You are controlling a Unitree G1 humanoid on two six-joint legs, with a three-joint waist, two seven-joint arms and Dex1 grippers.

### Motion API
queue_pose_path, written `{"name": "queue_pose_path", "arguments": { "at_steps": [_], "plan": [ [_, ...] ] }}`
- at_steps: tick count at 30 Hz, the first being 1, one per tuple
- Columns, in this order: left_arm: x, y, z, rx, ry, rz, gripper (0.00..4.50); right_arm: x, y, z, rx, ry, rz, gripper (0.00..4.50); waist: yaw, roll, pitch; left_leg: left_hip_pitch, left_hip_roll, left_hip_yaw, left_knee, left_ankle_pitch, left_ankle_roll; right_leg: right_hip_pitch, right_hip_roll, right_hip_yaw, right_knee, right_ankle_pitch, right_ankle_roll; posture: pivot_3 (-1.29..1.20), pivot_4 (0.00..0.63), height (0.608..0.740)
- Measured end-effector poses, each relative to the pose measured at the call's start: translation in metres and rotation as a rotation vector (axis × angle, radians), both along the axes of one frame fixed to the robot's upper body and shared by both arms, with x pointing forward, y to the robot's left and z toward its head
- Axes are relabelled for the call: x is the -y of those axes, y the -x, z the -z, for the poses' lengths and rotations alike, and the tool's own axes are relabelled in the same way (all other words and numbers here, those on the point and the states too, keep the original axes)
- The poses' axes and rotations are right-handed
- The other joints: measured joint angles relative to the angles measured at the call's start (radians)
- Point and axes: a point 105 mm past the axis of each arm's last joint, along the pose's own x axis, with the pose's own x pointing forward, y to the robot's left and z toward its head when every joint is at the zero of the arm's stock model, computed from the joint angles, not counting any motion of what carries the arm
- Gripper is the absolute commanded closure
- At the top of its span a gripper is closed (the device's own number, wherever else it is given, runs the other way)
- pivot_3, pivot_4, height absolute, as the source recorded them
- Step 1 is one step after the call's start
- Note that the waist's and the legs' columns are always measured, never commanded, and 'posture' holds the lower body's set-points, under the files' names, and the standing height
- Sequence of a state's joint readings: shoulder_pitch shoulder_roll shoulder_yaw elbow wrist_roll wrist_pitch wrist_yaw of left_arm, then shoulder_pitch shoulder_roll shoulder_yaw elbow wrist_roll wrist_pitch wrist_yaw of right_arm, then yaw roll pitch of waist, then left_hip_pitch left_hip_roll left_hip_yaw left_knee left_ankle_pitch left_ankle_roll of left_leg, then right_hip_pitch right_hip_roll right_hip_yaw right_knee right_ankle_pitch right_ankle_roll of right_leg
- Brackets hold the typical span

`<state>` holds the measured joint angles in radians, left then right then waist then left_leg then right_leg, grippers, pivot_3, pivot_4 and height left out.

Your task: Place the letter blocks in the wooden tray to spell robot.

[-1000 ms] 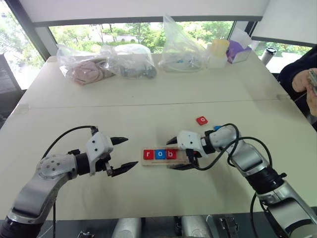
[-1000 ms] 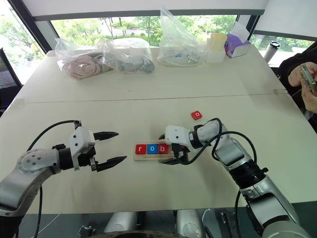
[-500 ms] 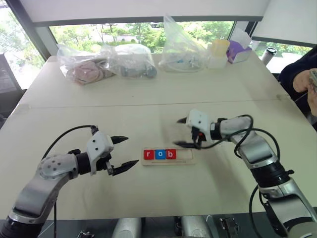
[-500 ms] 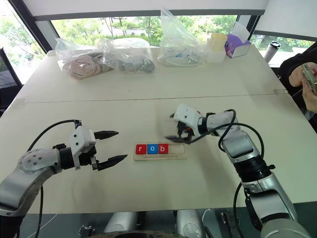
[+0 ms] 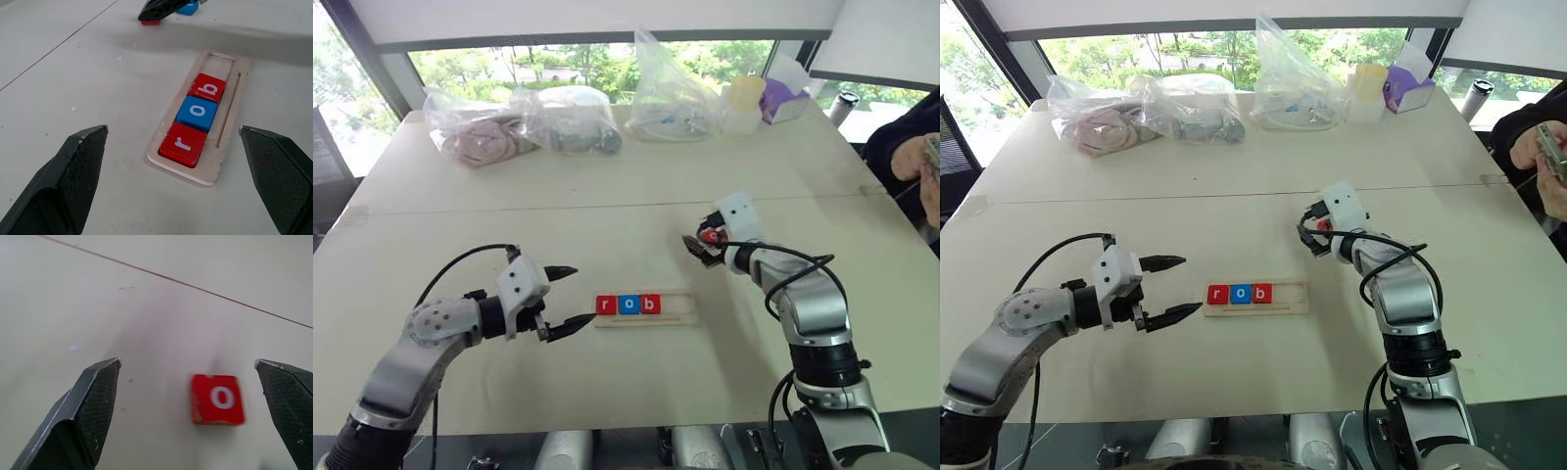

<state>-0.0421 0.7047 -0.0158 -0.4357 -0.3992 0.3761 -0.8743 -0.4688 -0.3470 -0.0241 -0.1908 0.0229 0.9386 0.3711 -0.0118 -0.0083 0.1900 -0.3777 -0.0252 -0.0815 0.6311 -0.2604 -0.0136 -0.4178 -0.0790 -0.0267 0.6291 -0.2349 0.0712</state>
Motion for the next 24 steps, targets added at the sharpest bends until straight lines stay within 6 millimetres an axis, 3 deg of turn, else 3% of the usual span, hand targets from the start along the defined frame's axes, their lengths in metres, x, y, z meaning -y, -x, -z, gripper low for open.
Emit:
{"name": "queue_pose_path", "arguments": {
  "at_steps": [12, 15, 20, 24],
  "plan": [
    [0.001, -0.001, 0.001, 0.007, 0.002, 0.000, 0.00, 0.007, -0.012, 0.025, -0.042, -0.010, -0.008, 0.06, -0.003, 0.000, 0.000, 0.000, 0.000, 0.000, 0.000, 0.000, 0.000, -0.001, 0.001, 0.000, 0.001, 0.001, 0.003, 0.00, 0.150, 0.740],
    [0.001, 0.000, 0.002, 0.004, 0.001, -0.007, 0.00, 0.006, -0.013, 0.027, -0.042, -0.020, -0.023, 0.85, -0.003, 0.000, 0.000, 0.001, 0.000, 0.000, 0.000, 0.000, 0.000, 0.000, 0.001, 0.000, 0.001, 0.001, 0.003, 0.00, 0.150, 0.740],
    [0.000, 0.001, 0.004, -0.002, 0.000, -0.014, 0.00, 0.004, -0.013, 0.029, -0.048, -0.037, -0.033, 3.30, 0.001, 0.000, 0.000, 0.002, 0.001, 0.000, 0.000, 0.000, 0.000, 0.002, 0.001, 0.000, 0.000, 0.000, 0.000, 0.00, 0.150, 0.740],
    [-0.001, 0.002, 0.007, -0.011, 0.000, -0.024, 0.00, 0.004, -0.011, 0.028, -0.066, -0.052, -0.017, 3.29, 0.001, 0.000, 0.000, 0.002, 0.000, -0.001, 0.000, 0.000, 0.000, 0.003, 0.001, 0.000, 0.000, 0.000, 0.000, 0.00, 0.150, 0.740]
  ]
}}
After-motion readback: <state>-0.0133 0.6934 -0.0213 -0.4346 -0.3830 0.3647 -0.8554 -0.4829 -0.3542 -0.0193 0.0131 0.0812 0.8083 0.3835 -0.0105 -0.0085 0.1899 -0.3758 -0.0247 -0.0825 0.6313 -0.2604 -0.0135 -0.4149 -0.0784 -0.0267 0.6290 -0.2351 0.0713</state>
